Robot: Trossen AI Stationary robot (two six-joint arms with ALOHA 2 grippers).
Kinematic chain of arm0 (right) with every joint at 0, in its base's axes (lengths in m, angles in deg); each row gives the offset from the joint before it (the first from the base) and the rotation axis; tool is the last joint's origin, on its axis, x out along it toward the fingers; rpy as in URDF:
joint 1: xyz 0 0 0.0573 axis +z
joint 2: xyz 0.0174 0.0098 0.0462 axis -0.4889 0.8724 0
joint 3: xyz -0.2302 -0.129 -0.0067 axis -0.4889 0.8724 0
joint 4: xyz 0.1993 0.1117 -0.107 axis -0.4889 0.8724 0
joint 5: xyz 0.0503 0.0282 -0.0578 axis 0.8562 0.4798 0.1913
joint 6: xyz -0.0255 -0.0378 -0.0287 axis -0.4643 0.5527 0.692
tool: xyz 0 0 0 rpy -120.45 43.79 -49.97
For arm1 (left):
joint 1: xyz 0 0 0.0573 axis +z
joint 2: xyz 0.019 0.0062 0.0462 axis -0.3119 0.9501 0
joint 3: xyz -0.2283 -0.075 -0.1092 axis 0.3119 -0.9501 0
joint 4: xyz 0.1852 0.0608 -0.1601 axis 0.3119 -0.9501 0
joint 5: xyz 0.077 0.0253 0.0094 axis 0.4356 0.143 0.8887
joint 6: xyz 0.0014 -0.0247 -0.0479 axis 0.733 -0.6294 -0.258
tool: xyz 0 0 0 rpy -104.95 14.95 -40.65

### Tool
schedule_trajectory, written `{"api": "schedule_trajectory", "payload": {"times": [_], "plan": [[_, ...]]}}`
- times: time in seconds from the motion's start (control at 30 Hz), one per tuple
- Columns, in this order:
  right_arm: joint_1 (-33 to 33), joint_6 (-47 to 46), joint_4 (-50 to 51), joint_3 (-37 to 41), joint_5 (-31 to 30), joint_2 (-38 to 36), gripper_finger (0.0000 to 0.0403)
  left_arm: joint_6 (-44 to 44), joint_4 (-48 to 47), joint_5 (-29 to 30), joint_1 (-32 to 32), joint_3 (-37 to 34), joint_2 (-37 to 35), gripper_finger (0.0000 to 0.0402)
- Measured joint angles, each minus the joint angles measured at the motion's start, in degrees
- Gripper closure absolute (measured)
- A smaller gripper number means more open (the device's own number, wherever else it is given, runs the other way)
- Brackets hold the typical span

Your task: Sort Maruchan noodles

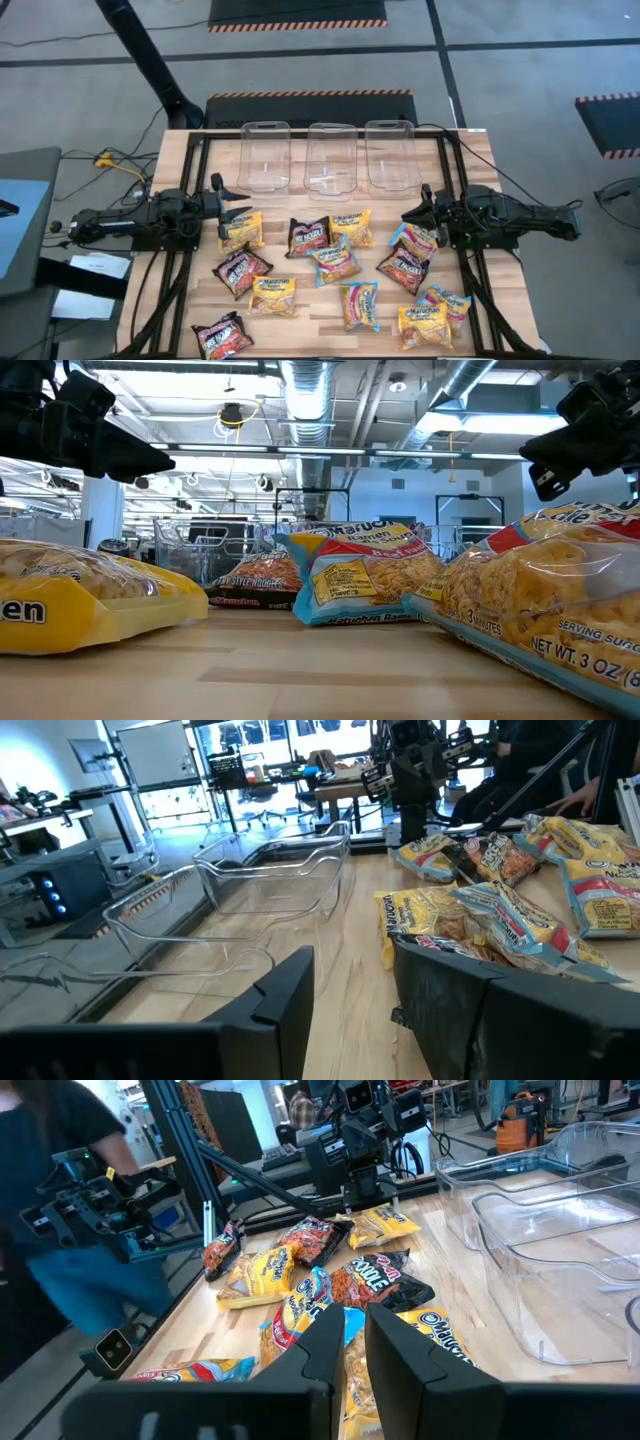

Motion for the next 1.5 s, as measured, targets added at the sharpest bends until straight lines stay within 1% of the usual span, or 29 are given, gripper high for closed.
{"api": "schedule_trajectory", "payload": {"times": [1.0,1.1,1.27,1.33,1.4,1.5], "plan": [[0.0,0.0,0.02,-0.01,0.0,-0.02,0.0333,-0.4,-0.02,0.0,0.02,0.02,0.02,0.0271],[0.0,0.01,0.01,0.0,0.0,-0.02,0.0333,-7.17,0.1,0.0,0.0,0.0,0.01,0.0271],[0.0,0.0,0.0,0.0,0.0,-0.01,0.0333,-22.64,0.47,3.9,0.02,0.01,0.0,0.0271],[0.0,0.01,0.0,-0.01,0.0,-0.01,0.0333,-27.9,0.56,4.41,0.02,0.02,0.0,0.0271],[0.0,0.02,0.02,-0.01,0.0,-0.02,0.0333,-31.45,0.57,4.47,0.02,0.02,0.0,0.0271],[0.0,0.0,0.0,0.01,0.0,-0.02,0.0333,-33.43,0.64,5.06,0.02,0.0,0.0,0.0271]]}}
